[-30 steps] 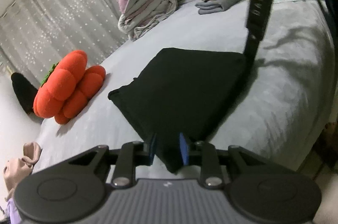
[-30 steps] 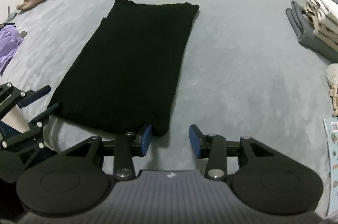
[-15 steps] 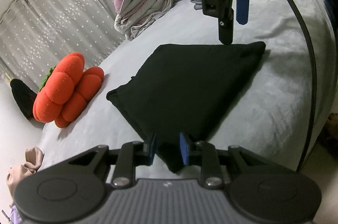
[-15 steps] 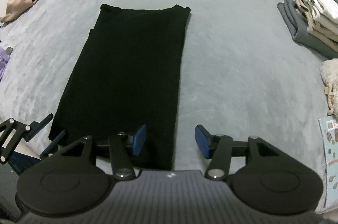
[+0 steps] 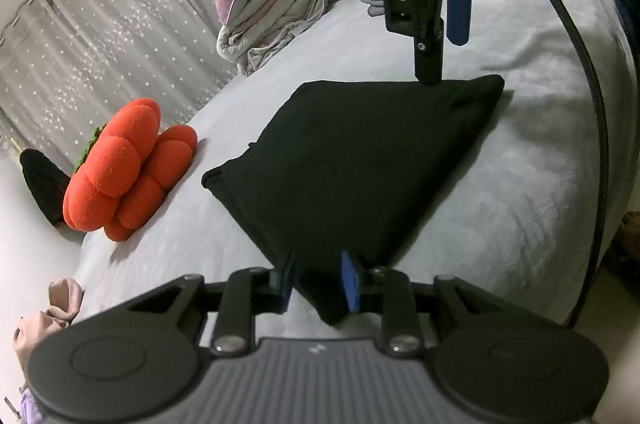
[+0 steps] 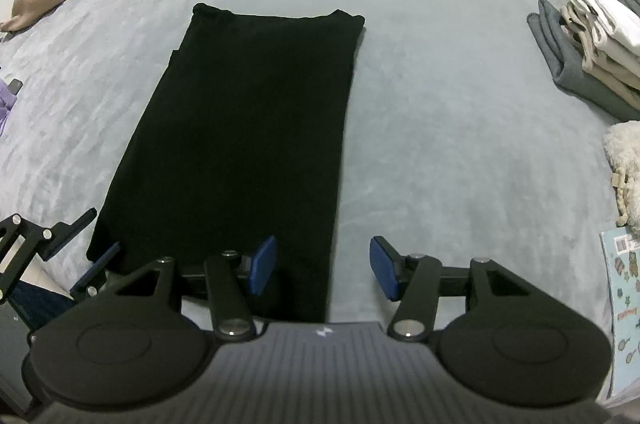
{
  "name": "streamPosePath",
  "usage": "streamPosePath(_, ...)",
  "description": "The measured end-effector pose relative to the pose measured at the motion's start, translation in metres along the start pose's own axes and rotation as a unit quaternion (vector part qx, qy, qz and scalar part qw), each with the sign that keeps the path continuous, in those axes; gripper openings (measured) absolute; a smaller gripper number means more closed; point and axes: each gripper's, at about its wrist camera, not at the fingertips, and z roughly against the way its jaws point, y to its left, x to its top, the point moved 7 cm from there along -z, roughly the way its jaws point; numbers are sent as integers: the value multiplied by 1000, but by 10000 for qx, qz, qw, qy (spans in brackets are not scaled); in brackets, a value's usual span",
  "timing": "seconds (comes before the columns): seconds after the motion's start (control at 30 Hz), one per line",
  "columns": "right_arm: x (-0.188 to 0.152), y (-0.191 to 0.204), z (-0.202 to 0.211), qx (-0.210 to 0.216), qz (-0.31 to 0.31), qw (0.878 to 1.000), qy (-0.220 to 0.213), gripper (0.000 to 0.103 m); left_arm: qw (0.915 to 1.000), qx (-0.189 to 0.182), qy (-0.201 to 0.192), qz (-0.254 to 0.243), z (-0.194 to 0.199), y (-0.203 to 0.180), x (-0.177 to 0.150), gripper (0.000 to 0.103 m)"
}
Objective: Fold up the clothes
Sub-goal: 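Grasp the strip end with the right gripper while the left gripper holds it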
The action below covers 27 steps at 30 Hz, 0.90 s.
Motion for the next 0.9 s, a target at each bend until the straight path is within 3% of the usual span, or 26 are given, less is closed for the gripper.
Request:
streamPosePath(0.3,-2,4,-1,6,50,10000,-37,56,9999,-53,79,84,-4,0,-1,27)
streamPosePath(0.4,-6,5,1,-63,286,9995,-131,56,9999,-67,99,88,-6,0,-2,27)
streamPosePath(0.47,-17,7,6,-128,805,9956,-458,56,9999,-54,88,63,-5,0,-3,27)
streamPosePath(0.6,-50,11,14,136,1879,9757,-1121,56,10000,-54,58,4,-2,0,-5,27)
streamPosePath(0.77,-87,13,18,178,3117,9368,-1579,55,9998,-49,28,-186,0,-2,-7,27)
streamPosePath(0.9,-92,17,12,175,3534,9209,-1636,41,9997,-104,46,-208,2,0,-8,27)
